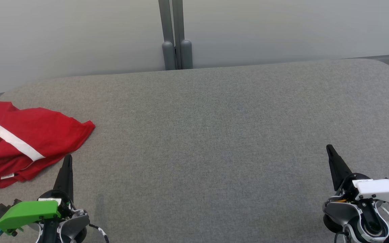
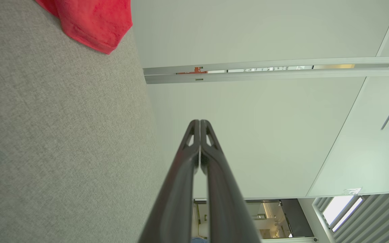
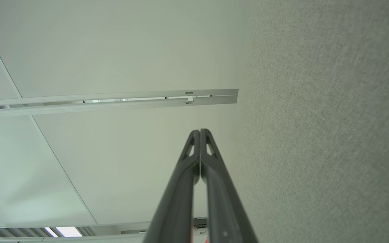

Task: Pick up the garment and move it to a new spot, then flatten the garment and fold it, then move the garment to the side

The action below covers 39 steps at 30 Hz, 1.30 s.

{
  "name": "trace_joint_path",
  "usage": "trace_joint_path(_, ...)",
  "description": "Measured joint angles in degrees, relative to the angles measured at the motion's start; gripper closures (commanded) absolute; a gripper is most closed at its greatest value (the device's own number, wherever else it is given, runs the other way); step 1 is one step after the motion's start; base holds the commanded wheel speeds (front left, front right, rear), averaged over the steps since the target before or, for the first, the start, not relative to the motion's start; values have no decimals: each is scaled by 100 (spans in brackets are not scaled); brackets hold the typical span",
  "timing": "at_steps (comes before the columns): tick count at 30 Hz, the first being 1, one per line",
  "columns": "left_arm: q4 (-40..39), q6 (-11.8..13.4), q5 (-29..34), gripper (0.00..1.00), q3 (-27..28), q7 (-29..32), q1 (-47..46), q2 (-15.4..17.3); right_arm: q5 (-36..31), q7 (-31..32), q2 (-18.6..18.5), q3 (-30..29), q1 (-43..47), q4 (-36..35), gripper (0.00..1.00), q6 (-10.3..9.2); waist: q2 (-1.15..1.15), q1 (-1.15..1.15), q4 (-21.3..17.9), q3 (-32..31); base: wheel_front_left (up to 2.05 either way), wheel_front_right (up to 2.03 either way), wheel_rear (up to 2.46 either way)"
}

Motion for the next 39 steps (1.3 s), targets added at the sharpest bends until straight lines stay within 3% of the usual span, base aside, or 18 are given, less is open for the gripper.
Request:
trace_joint_path(13, 0, 0, 0, 100, 0, 0, 0, 0, 0, 0, 0, 0, 0, 0, 100, 0, 0, 0, 0, 0, 0, 0, 0)
trace_joint_path(14, 0, 0, 0, 0, 0, 0, 0, 0, 0, 0, 0, 0, 0, 0, 0, 0, 0, 0, 0, 0, 0, 0, 0)
trace_joint_path(27, 220, 10, 151, 0, -222, -260, 198, -43, -353, -242, 10, 197, 218, 156, 0, -2, 0, 0, 19, 2, 0, 0, 0)
trace_joint_path(39, 153, 64, 1693, 0, -381, -569, 201, -42, -2217, -552, -74, 279, 252, -177, 0, -2, 0, 0, 69, 3, 0, 0, 0)
